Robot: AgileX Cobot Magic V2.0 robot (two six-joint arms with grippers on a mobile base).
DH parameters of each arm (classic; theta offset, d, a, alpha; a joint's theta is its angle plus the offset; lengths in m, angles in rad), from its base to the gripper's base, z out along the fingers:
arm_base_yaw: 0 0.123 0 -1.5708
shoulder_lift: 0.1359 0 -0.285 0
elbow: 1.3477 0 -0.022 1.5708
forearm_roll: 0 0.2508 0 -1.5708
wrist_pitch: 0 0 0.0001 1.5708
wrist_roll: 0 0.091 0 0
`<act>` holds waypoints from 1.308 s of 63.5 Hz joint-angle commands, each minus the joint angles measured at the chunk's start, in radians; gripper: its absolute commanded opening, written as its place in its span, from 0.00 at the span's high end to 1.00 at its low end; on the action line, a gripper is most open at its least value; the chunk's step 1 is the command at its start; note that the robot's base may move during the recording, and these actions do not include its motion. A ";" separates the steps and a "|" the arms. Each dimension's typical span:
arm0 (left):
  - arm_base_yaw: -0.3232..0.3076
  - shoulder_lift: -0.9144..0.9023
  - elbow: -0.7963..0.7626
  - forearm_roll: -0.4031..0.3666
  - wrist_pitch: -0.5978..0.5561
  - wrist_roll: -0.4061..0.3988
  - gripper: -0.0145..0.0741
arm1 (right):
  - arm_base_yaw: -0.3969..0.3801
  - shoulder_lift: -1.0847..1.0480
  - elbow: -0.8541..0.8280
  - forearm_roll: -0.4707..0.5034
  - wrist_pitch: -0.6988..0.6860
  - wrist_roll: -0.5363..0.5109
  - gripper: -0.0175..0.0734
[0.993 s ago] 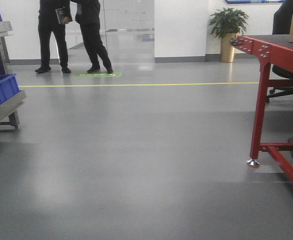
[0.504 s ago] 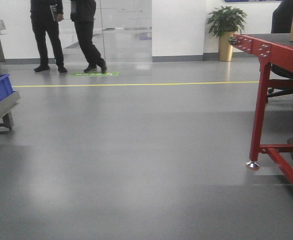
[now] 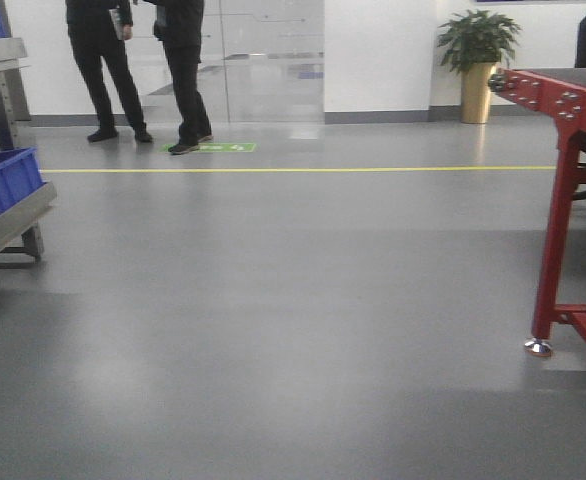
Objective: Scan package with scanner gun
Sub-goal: 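Drive the base forward and turn toward the red conveyor table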
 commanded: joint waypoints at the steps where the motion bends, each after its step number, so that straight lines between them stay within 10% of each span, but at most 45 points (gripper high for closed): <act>1: 0.002 -0.005 0.000 0.001 -0.019 -0.005 0.96 | 0.002 -0.004 0.000 -0.006 -0.012 0.001 0.99; 83: 0.002 -0.005 0.000 0.001 -0.019 -0.005 0.96 | 0.002 -0.004 0.000 -0.006 -0.012 0.001 0.99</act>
